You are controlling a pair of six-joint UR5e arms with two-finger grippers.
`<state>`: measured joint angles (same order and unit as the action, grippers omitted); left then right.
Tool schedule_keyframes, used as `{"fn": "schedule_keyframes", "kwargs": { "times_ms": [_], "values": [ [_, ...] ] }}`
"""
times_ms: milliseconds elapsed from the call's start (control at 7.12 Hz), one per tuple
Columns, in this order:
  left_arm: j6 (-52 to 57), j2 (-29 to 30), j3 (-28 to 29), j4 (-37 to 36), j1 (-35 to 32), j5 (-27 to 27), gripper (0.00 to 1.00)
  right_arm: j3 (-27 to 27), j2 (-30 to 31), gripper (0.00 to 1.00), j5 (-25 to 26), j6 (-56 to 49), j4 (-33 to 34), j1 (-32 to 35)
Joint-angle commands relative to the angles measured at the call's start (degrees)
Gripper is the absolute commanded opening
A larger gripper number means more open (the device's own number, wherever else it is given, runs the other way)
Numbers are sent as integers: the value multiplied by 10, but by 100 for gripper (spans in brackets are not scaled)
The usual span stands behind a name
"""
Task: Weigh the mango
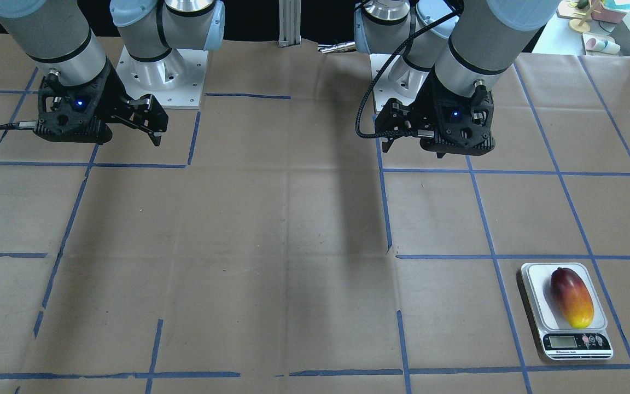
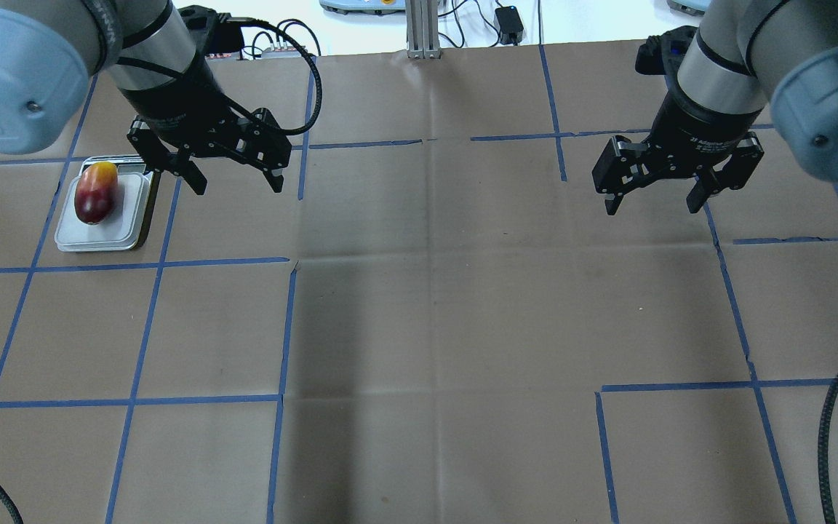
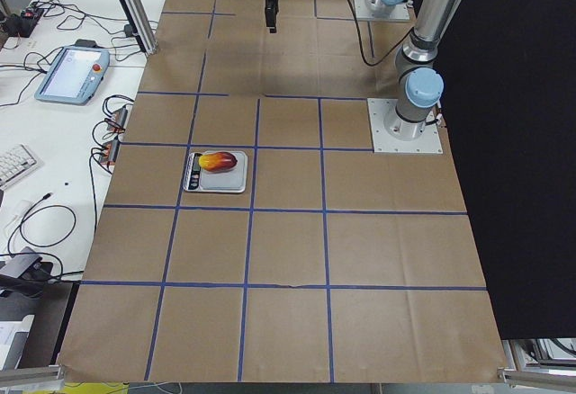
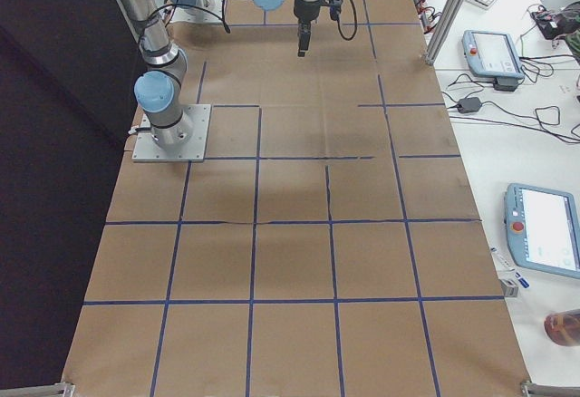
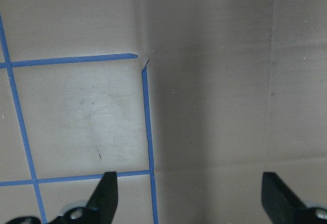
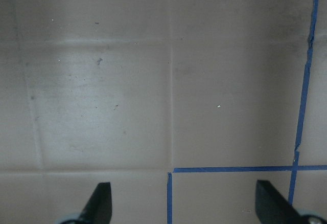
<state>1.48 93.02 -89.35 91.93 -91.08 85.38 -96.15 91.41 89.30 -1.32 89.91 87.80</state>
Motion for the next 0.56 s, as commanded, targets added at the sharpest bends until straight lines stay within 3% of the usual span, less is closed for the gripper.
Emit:
{"fn": "schedule_keyframes", "kwargs": {
  "times_ms": [0, 281, 421],
  "values": [
    [5, -2, -14, -18, 18, 0, 100, 0, 0, 100, 0, 0, 0, 0],
    [2, -3, -14, -38, 24, 64, 99, 0, 0, 100, 0, 0, 0, 0],
    [1, -2, -14, -39, 31, 60, 99, 0, 0, 100, 0, 0, 0, 0]
  ]
}}
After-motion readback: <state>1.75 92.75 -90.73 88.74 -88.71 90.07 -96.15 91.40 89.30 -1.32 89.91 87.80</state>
